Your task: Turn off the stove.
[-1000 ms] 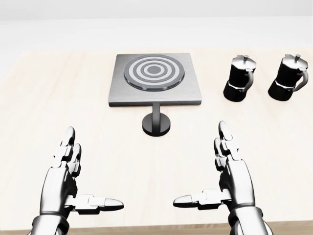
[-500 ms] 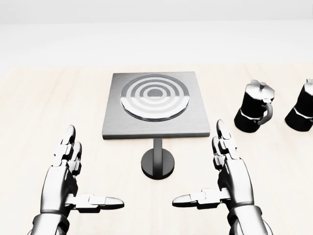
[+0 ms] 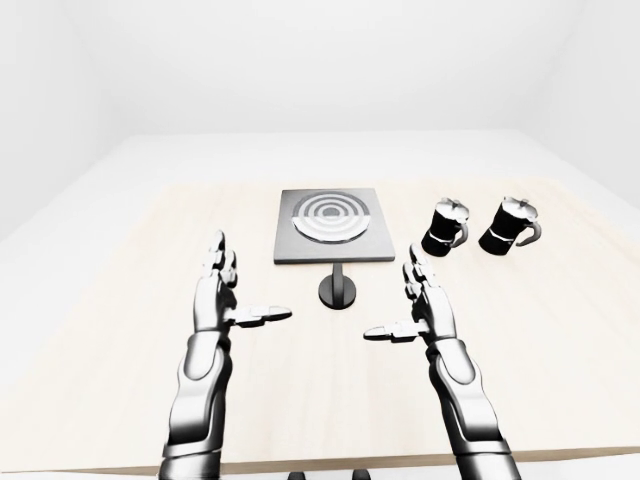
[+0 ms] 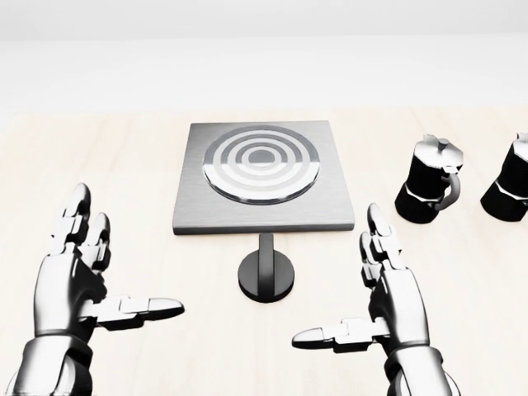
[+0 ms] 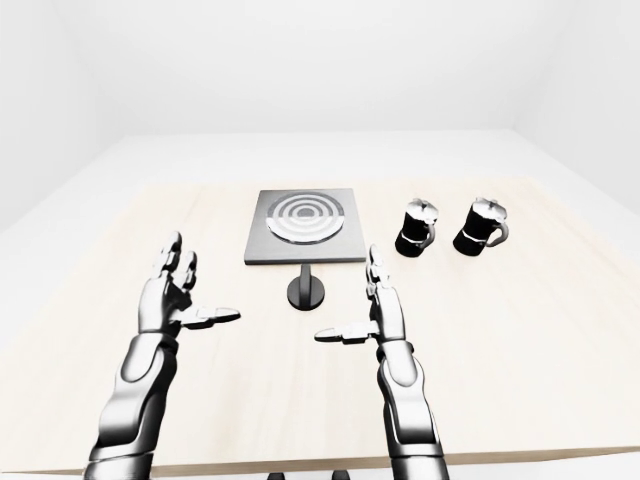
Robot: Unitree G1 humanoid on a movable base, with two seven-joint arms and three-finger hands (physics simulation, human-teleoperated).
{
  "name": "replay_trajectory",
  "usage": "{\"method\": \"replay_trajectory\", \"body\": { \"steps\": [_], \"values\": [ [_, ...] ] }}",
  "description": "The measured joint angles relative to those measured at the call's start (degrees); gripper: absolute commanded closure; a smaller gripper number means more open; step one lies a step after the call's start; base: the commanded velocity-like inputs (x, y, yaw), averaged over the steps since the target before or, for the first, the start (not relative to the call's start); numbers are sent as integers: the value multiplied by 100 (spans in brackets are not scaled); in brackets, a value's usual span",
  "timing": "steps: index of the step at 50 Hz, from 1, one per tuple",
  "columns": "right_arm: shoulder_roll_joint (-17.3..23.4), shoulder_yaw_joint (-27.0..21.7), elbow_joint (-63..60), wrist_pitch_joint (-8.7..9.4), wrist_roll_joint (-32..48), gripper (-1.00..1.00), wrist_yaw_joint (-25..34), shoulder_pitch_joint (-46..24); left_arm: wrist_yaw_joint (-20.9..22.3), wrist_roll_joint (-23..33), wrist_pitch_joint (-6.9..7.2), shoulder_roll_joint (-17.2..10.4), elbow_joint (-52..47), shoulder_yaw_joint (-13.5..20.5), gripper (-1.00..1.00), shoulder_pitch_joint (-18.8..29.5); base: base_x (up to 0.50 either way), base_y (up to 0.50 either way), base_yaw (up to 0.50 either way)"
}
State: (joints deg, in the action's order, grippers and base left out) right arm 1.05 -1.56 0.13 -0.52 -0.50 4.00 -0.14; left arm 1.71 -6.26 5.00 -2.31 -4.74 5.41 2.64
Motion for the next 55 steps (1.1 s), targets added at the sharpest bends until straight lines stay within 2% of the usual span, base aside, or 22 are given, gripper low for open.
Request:
{"method": "replay_trajectory", "body": {
  "steps": [5, 13, 24, 29, 35, 39, 44, 55],
  "values": [
    [-1, 0, -37, 10, 2, -100, -9, 11, -313, -469, 0, -257, -521, 364, -100, 514, 0, 0, 0],
    [0, -3, -44, -5, 4, -100, -12, 15, -1004, -1374, 0, -1051, -505, 995, -100, 1732, 0, 0, 0],
    [-2, -1, -63, -5, 5, -100, -20, 16, -1848, -2190, 0, -2258, 730, 1425, -100, 3297, 0, 0, 0],
    [-2, 1, -71, 8, 6, -100, -20, 14, -2160, -2508, 0, -2850, 1626, 1508, -100, 4075, 0, 0, 0],
    [-3, 4, -82, 24, 11, -100, -25, 17, -2306, -2671, 0, -3471, 2877, 1471, -100, 4926, 0, 0, 0],
    [-5, 5, -89, 37, 15, -100, -32, 17, -2342, -2622, 0, -3714, 3733, 1419, -100, 5361, 0, 0, 0],
    [-4, 2, -73, 38, 18, -100, -40, 10, -2534, -2523, 0, -3886, 4736, 1383, -100, 5802, 0, 0, 0],
    [-8, -12, -177, -43, 17, -100, -74, 42, -3041, -2320, 0, -4114, 6126, 1343, -100, 6340, 0, 0, 0]
  ]
}}
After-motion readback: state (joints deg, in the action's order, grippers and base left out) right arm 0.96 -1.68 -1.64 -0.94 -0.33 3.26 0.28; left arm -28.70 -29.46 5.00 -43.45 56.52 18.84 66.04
